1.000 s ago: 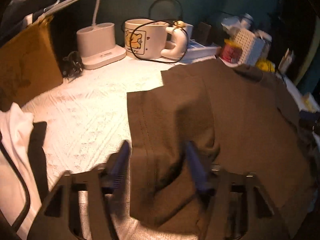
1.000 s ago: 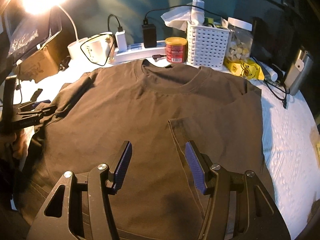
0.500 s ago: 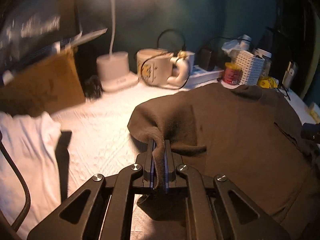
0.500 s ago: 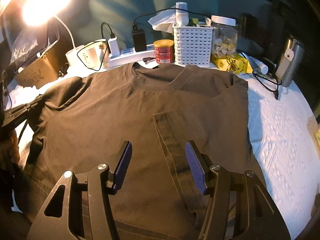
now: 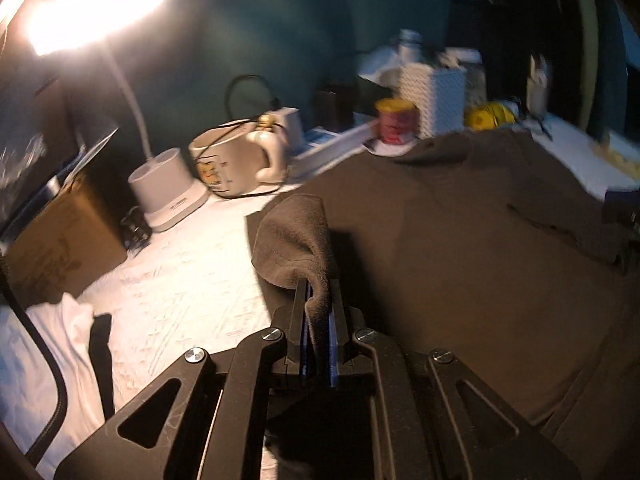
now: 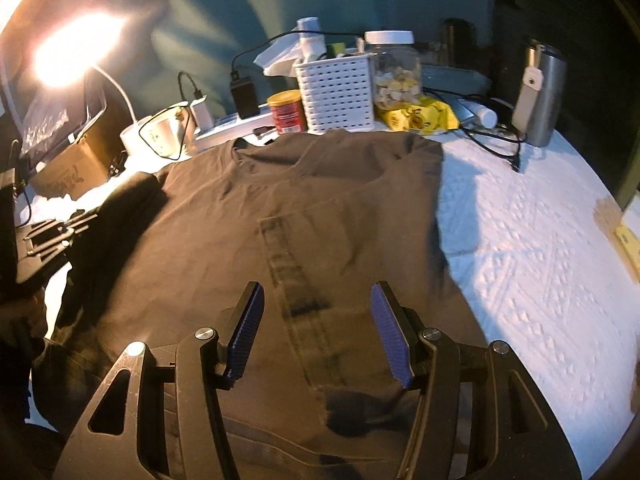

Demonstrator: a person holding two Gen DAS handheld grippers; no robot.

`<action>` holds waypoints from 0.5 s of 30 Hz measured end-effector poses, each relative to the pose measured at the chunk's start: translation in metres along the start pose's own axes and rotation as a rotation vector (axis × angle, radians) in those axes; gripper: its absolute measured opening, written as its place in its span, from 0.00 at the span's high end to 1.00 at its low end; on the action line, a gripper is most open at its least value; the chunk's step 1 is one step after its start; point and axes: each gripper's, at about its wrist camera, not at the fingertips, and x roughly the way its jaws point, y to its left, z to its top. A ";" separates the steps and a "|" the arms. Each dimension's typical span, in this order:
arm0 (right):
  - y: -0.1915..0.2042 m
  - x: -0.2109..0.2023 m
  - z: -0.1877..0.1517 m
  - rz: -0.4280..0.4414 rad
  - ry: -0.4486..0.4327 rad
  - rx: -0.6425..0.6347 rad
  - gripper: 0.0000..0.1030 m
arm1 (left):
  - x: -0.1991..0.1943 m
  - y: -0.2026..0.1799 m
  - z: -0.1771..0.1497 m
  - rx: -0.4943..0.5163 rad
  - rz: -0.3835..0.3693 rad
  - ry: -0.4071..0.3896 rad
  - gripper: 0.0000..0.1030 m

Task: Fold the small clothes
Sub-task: 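Grasp the other sleeve with the left gripper and fold it inward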

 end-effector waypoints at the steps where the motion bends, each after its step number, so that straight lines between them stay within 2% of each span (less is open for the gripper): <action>1: -0.002 -0.001 -0.001 -0.006 -0.003 -0.004 0.42 | 0.003 -0.006 0.001 0.019 0.002 0.006 0.94; 6: -0.009 -0.005 -0.006 0.005 -0.015 0.000 0.42 | 0.017 -0.025 0.000 0.017 -0.035 0.074 0.93; 9: -0.015 -0.007 -0.008 0.010 -0.021 0.008 0.42 | 0.022 -0.034 -0.001 0.008 -0.090 0.115 0.90; 11: -0.020 -0.009 -0.008 0.010 -0.024 0.017 0.42 | 0.020 -0.040 -0.001 -0.002 -0.137 0.125 0.83; 13: -0.025 -0.010 -0.008 0.010 -0.031 0.030 0.42 | 0.016 -0.042 0.002 -0.034 -0.216 0.131 0.65; 14: -0.027 -0.010 -0.008 0.011 -0.033 0.034 0.42 | 0.013 -0.043 0.002 -0.050 -0.247 0.129 0.64; 15: -0.029 -0.011 -0.008 0.010 -0.035 0.036 0.42 | 0.009 -0.042 0.004 -0.074 -0.308 0.130 0.64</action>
